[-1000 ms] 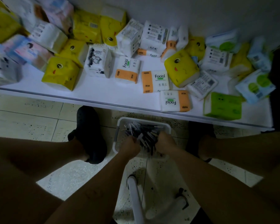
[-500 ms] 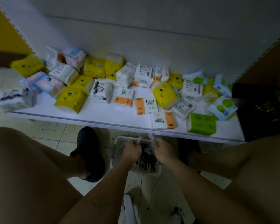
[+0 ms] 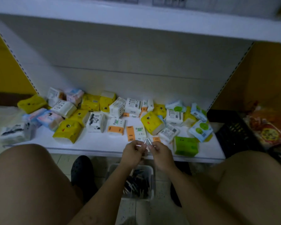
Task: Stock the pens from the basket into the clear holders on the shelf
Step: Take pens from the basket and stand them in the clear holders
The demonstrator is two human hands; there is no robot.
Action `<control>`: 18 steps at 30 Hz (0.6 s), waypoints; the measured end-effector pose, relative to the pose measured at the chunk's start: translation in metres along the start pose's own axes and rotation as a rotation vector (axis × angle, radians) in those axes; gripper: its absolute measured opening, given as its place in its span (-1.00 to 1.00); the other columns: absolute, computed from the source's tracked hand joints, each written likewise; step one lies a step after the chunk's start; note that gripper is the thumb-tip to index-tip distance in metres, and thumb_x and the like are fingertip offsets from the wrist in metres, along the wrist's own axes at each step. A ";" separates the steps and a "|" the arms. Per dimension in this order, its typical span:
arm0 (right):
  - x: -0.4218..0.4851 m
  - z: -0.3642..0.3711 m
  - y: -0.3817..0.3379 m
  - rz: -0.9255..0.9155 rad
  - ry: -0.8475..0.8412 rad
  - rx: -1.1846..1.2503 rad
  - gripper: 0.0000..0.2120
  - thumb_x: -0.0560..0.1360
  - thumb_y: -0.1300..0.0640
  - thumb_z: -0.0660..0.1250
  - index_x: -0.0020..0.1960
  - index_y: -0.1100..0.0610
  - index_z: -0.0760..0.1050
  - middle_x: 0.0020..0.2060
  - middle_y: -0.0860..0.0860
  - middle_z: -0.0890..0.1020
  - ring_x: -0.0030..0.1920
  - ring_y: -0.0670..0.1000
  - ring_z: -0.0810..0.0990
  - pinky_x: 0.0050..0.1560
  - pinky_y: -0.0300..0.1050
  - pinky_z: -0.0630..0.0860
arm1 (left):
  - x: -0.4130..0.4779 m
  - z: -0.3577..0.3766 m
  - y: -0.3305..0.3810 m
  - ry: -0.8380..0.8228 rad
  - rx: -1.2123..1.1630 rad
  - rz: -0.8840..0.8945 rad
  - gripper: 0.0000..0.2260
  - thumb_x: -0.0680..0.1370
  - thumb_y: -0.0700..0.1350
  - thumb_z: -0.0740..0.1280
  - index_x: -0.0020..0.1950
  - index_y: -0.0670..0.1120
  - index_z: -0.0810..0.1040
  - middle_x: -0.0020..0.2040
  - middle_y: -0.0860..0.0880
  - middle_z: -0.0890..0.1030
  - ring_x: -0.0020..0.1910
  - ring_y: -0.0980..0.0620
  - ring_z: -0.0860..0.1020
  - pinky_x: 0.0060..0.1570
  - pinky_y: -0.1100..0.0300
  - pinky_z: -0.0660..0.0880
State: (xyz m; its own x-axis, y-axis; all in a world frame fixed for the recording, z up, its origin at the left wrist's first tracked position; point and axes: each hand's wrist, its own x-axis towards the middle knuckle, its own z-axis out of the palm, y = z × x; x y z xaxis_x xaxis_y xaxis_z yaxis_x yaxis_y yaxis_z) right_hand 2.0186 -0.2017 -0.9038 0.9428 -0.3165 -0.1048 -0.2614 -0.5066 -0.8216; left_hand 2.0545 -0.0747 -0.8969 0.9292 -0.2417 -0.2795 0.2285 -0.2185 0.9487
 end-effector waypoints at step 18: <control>-0.006 -0.139 -0.151 -0.326 0.300 0.323 -0.84 0.53 0.15 0.37 0.10 0.16 0.56 -0.20 0.01 0.67 -0.18 -0.10 0.66 -0.11 -0.18 0.56 | -0.030 -0.008 0.215 -0.004 0.060 0.584 -0.93 0.56 -0.12 0.36 -0.05 0.06 0.59 -0.19 -0.01 0.65 -0.15 0.00 0.65 -0.05 -0.12 0.59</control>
State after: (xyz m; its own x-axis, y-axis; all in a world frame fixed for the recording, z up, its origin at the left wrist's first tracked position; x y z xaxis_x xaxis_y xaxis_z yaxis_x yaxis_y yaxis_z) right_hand 2.0236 -0.2350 -0.7007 0.8513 -0.4232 0.3100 0.1562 -0.3597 -0.9199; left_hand 2.0783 -0.1071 -0.6832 0.8950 -0.3416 0.2867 -0.3384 -0.1014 0.9355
